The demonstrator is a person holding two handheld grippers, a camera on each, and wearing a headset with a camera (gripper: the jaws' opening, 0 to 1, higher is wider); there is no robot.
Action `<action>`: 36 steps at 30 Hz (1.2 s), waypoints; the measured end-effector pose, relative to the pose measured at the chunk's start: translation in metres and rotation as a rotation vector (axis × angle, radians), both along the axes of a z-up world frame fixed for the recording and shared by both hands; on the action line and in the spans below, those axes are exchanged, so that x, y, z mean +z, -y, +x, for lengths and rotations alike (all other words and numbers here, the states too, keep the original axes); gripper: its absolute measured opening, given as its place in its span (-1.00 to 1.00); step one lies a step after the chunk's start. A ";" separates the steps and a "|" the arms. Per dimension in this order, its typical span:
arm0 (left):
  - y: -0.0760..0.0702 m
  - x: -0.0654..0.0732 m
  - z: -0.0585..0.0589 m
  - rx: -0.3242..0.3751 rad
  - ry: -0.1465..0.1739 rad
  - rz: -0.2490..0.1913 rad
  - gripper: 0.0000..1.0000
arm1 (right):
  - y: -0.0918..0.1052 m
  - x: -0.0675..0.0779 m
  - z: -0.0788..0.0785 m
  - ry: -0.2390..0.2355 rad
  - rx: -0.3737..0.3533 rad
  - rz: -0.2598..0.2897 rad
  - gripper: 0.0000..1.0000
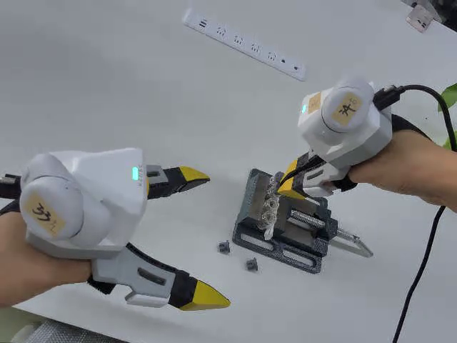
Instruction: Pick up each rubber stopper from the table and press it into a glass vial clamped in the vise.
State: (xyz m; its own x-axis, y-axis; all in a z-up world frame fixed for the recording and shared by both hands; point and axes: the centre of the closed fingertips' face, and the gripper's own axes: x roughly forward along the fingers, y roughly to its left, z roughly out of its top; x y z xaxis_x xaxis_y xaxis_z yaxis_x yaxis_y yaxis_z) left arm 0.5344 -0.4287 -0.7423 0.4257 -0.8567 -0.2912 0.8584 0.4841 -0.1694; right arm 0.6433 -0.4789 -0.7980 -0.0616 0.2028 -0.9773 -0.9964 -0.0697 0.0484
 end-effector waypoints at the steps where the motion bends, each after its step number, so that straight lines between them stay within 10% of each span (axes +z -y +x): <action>1: 0.000 0.000 0.000 0.000 0.000 0.000 0.79 | -0.001 -0.001 0.001 0.000 0.001 -0.001 -0.98; 36: -0.001 0.003 0.003 0.014 0.005 -0.009 0.77 | -0.001 -0.005 0.003 -0.020 0.033 -0.107 -1.00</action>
State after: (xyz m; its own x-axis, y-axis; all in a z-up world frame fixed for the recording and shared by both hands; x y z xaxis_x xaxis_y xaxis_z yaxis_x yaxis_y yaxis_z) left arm 0.5377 -0.4279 -0.7392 0.4393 -0.8531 -0.2814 0.8523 0.4948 -0.1695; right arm 0.6463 -0.4774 -0.8034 -0.0863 0.0947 -0.9918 -0.9924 -0.0961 0.0772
